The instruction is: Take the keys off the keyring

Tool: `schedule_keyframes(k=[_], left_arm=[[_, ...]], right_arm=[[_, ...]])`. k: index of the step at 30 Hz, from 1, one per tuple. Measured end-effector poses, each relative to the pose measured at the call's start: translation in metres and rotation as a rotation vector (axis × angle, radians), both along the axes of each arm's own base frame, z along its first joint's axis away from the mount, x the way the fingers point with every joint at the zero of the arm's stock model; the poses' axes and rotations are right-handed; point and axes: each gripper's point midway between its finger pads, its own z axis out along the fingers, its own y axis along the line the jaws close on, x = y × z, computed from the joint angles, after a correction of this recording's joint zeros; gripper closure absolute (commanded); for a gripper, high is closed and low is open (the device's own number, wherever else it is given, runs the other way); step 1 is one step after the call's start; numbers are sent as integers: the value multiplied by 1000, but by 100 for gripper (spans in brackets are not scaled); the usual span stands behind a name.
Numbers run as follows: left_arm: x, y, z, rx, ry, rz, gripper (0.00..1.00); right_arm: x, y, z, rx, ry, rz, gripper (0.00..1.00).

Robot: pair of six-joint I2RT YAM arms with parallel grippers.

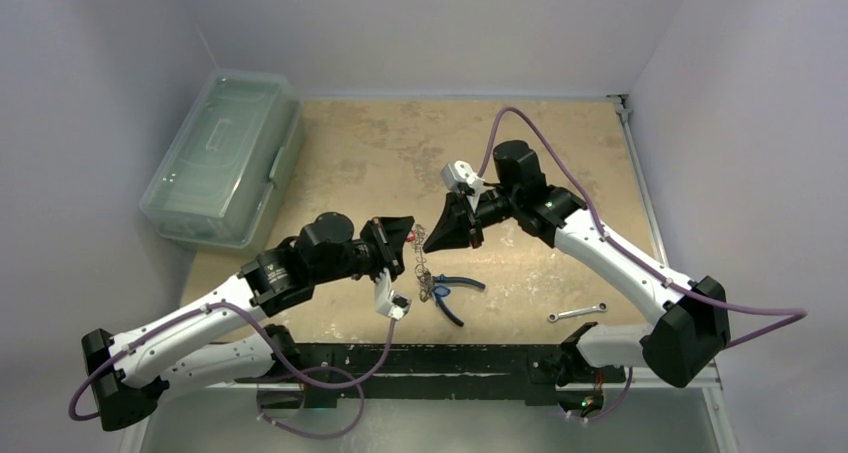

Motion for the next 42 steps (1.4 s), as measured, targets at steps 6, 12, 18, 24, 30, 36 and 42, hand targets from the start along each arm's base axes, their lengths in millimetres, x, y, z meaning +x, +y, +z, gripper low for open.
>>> schedule_keyframes(k=[6, 12, 18, 24, 30, 36, 42], left_arm=[[-10, -3, 9, 4, 35, -49, 100], [-16, -8, 5, 35, 143, -65, 100], [-17, -12, 4, 22, 269, -30, 100], [-19, -10, -4, 5, 381, 26, 100], [-17, -9, -16, 8, 506, 114, 100], [-11, -7, -32, -12, 651, 260, 100], [-3, -9, -44, -39, 769, 397, 100]], right_arm=[[1, 0, -4, -10, -21, -8, 100], [1, 1, -7, -24, -38, -10, 100], [5, 2, -3, -38, -70, -4, 93], [18, -1, 1, -67, -113, -56, 58], [51, -16, 13, -72, -151, -167, 42], [73, -37, 10, -95, -129, -270, 40], [70, -41, -3, -120, -84, -305, 40]])
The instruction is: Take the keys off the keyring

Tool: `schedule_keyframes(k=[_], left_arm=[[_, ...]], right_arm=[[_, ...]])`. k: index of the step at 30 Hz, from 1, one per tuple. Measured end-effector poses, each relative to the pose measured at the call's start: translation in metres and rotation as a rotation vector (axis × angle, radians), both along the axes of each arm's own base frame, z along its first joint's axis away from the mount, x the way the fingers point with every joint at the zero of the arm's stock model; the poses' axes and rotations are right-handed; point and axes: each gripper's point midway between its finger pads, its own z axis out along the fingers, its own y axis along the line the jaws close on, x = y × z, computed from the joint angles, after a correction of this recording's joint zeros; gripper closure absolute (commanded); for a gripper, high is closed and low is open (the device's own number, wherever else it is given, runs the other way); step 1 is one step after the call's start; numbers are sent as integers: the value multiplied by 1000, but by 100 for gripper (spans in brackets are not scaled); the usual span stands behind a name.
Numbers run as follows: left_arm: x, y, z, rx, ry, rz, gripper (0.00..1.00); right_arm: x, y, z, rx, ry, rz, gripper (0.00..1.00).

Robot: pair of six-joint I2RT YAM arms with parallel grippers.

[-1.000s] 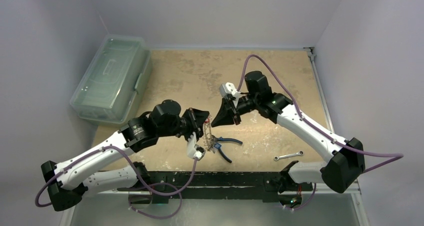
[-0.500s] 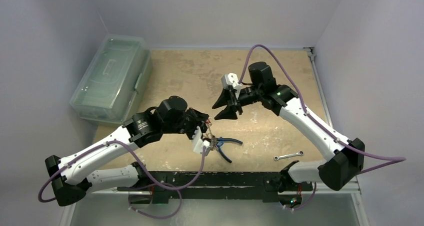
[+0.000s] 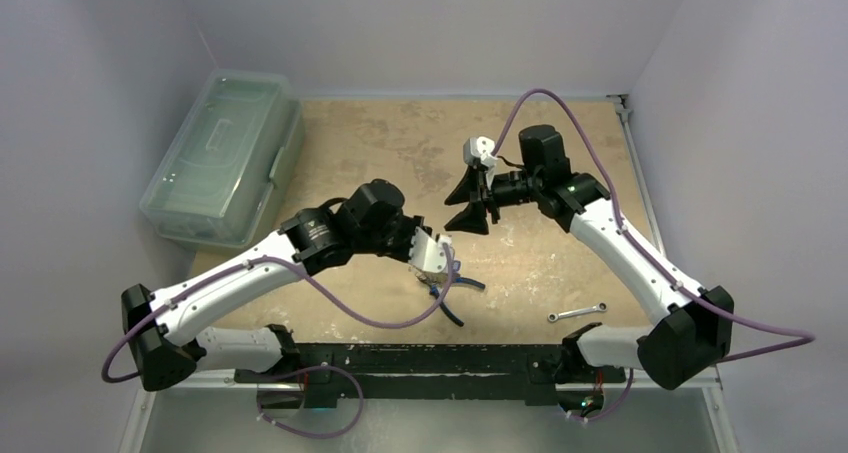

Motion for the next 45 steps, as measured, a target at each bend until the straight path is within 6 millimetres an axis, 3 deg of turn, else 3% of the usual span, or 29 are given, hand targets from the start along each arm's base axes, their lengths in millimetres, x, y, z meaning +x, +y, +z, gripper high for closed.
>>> schedule_keyframes(k=[3, 8, 14, 25, 37, 45], left_arm=[[11, -2, -5, -11, 60, 79, 100], [37, 11, -10, -63, 135, 239, 100], [44, 8, -7, -115, 231, 333, 100], [68, -7, 7, -18, 272, 276, 100], [44, -8, -11, 0, 340, 143, 100], [31, -10, -46, 37, 409, 81, 100]], right_arm=[[4, -1, -7, -10, 15, -27, 40], [12, -3, -15, -6, 33, -70, 41], [27, -7, -22, 7, 66, -128, 42], [47, -8, -28, 38, 92, -165, 46], [38, -3, -39, 93, 103, -110, 47], [31, -1, -47, 119, 114, -81, 49]])
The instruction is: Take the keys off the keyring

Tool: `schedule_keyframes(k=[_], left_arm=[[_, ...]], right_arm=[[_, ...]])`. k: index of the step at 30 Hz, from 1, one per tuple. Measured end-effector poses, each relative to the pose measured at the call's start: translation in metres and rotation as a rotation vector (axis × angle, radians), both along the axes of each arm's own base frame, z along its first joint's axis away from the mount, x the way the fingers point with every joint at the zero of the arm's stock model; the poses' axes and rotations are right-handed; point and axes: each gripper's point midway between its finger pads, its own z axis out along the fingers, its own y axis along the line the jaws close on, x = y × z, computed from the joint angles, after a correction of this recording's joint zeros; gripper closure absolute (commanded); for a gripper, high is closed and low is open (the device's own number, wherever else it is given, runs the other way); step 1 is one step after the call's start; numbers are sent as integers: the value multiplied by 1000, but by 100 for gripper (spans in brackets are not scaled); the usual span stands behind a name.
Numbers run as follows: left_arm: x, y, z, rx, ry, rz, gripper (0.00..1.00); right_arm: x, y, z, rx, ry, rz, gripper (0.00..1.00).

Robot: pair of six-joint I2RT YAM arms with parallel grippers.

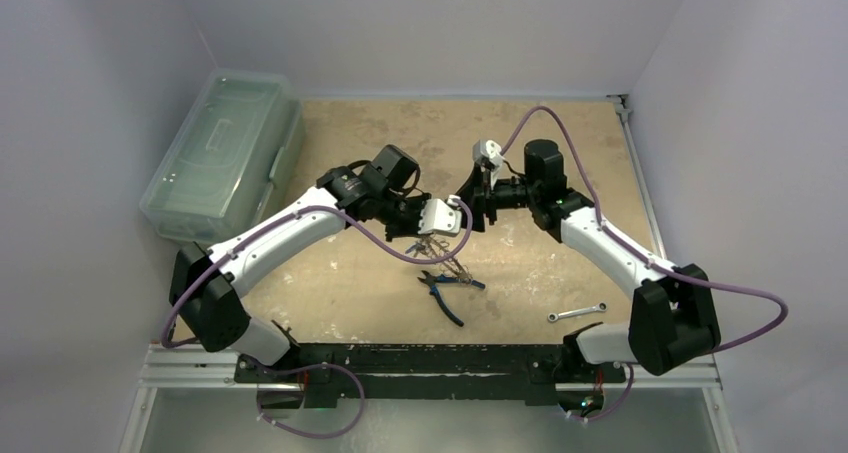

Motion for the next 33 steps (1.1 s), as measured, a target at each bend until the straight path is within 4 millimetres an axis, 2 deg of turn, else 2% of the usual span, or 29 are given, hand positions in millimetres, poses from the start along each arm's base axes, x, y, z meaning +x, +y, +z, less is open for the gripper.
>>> schedule_keyframes(k=[5, 10, 16, 21, 26, 31, 33], left_arm=[[-4, -3, -14, 9, 29, -34, 100], [-6, -6, -12, -9, 29, -64, 100], [-8, -9, -11, -25, 35, -74, 100], [-8, -10, -10, -31, 34, -77, 100], [-8, -11, -10, -31, 35, -78, 100], [-8, -11, -10, -32, 36, -79, 100], [-8, -11, -10, -33, 36, -79, 100]], right_arm=[[-2, 0, -2, 1, -7, 14, 50], [-5, 1, -3, 7, -2, 39, 50], [-7, 5, -19, -3, 50, 61, 53], [-16, 9, -28, -6, 78, 79, 54], [-19, 13, -28, -4, 73, 94, 55], [-25, 19, -33, -14, 73, 118, 61], [-28, 22, -36, -20, 69, 131, 68]])
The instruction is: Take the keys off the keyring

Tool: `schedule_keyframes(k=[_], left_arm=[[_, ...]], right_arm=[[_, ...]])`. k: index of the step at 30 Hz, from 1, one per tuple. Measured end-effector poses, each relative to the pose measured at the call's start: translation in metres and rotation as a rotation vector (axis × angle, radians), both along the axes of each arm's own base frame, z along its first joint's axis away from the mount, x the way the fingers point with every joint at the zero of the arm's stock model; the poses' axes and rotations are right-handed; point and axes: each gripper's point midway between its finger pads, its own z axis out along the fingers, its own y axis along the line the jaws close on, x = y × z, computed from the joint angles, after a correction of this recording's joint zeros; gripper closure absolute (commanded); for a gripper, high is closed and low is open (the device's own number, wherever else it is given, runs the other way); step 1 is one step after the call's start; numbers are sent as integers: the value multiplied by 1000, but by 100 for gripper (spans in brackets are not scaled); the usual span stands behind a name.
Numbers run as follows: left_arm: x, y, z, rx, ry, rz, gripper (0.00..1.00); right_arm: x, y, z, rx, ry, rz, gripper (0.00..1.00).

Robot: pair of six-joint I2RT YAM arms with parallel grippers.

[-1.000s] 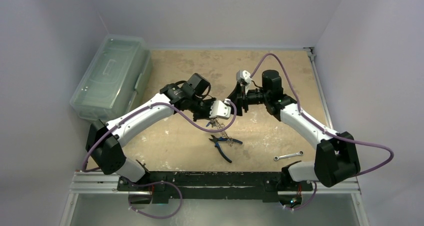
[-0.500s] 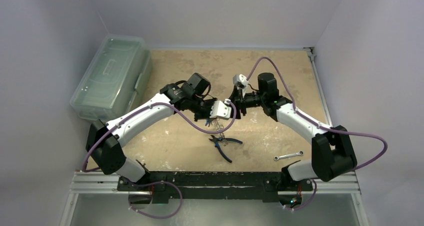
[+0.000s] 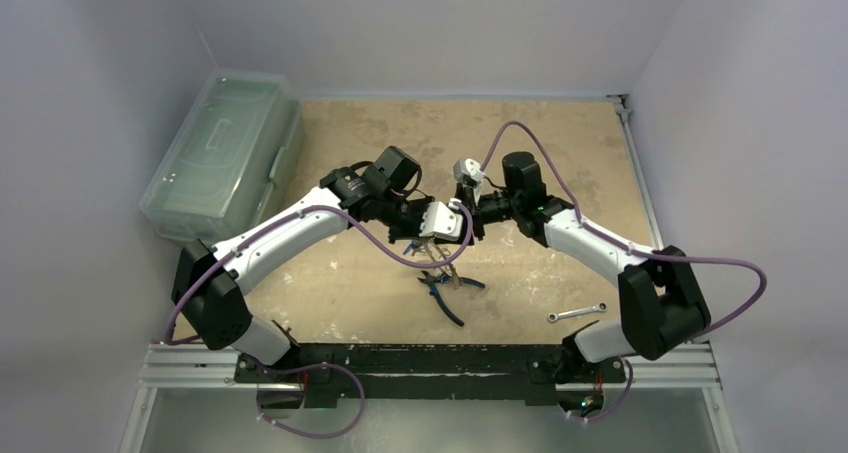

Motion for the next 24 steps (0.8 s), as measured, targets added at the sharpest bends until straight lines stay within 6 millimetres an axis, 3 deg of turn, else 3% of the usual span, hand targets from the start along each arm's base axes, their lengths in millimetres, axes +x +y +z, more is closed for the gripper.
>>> schedule_keyframes(k=[7, 14, 24], left_arm=[[0, 0, 0, 2, -1, 2, 100], [6, 5, -2, 20, -22, 25, 100], [4, 24, -22, 51, -32, 61, 100]], right_arm=[[-2, 3, -7, -21, -3, 3, 99], [1, 2, -9, -31, -8, -13, 100], [2, 4, -7, -25, 8, -29, 100]])
